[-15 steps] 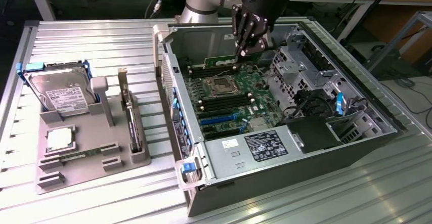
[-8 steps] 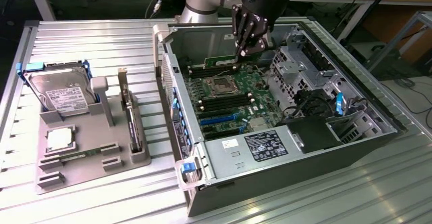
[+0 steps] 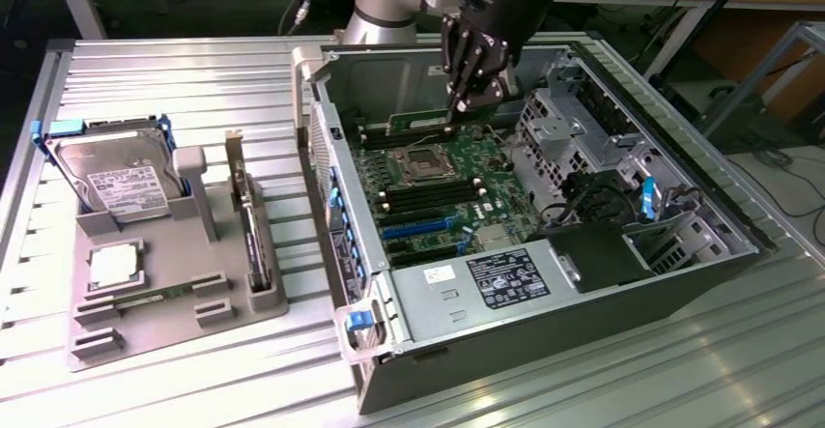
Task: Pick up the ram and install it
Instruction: 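Insert the ram into the slot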
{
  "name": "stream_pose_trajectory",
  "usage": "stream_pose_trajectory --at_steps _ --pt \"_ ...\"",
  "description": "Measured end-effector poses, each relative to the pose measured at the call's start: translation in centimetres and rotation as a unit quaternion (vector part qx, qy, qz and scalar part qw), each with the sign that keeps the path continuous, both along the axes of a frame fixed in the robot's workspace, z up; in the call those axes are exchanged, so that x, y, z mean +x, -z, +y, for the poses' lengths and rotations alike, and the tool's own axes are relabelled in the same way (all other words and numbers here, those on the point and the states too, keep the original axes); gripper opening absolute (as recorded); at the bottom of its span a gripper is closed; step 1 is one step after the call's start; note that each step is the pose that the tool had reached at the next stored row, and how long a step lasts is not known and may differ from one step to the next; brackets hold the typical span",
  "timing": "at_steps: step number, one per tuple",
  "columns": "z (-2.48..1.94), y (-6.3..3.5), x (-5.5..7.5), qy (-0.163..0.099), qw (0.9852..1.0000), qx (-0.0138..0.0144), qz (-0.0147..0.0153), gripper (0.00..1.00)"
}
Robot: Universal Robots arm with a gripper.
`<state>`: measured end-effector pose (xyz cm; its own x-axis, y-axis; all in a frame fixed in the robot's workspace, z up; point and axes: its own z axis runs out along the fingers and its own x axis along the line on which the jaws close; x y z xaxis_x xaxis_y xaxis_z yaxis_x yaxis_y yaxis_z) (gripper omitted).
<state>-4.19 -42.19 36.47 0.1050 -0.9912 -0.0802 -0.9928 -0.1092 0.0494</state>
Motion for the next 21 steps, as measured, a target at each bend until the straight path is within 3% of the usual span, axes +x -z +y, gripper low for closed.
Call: stream_pose_trajectory --at_steps 2,7,21 --pt "0.0 0.49 0.0 0.0 1.0 0.0001 0.0029 0.14" --pt "-0.03 2.34 0.1 0.004 1.0 0.0001 0.003 0.14" --pt "-0.02 5.28 0.6 0.008 1.0 0.0001 0.003 0.14"
